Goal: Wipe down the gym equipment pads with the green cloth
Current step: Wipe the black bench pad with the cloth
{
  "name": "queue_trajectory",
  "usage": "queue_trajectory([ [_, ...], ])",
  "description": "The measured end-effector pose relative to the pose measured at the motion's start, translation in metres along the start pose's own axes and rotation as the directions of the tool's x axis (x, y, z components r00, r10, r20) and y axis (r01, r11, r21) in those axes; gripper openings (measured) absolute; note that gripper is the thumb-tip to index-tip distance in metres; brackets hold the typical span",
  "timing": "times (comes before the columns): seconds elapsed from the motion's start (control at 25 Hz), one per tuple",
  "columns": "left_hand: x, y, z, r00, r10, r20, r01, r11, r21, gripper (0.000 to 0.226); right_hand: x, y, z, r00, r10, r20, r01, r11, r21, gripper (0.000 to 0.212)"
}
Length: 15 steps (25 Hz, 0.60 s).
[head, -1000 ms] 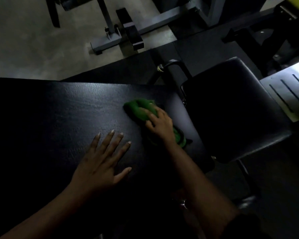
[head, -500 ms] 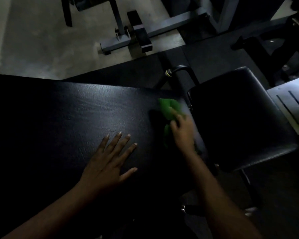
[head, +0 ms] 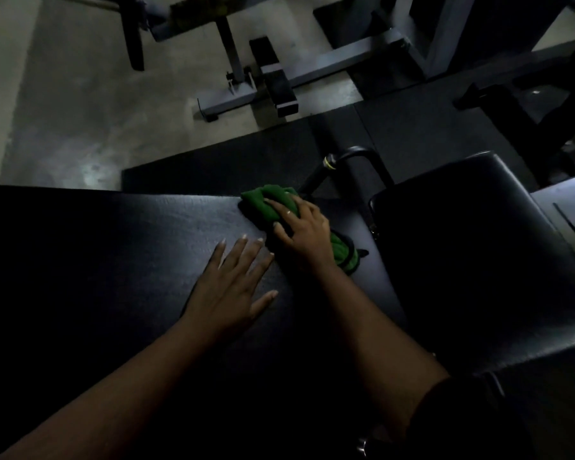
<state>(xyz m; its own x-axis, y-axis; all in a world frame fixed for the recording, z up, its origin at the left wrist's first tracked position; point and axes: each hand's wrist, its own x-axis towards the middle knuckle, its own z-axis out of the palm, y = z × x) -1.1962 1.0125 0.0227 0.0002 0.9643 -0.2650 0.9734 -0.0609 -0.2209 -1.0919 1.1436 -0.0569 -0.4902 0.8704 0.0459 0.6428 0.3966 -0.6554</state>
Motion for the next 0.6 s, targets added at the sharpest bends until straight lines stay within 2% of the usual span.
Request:
queue_trajectory([
  [0.12, 0.013, 0.003, 0.010, 0.998, 0.060, -0.001, -0.060, 0.997, 0.041, 0.068, 0.018, 0.029, -0.002, 0.996, 0.084, 0.014, -0.084, 0.996, 0.002, 0.053],
  [0.2, 0.013, 0.005, 0.013, 0.998, 0.060, -0.022, -0.060, 0.998, 0.036, 0.069, 0.031, 0.051, -0.001, 0.980, 0.198, 0.014, -0.198, 0.980, 0.003, 0.045],
  [0.32, 0.013, 0.004, 0.018, 0.997, 0.069, -0.040, -0.066, 0.996, 0.052, 0.069, 0.042, 0.075, -0.003, 0.933, 0.359, -0.020, -0.359, 0.933, -0.006, 0.042],
  [0.48, 0.013, 0.005, 0.016, 0.996, 0.067, -0.053, -0.064, 0.996, 0.058, 0.069, 0.039, 0.104, -0.013, 0.850, 0.526, 0.014, -0.524, 0.849, -0.070, 0.046],
  [0.6, 0.012, 0.006, 0.015, 0.997, 0.063, -0.052, -0.060, 0.997, 0.049, 0.069, 0.009, 0.129, -0.022, 0.842, 0.538, 0.042, -0.528, 0.838, -0.138, 0.048],
])
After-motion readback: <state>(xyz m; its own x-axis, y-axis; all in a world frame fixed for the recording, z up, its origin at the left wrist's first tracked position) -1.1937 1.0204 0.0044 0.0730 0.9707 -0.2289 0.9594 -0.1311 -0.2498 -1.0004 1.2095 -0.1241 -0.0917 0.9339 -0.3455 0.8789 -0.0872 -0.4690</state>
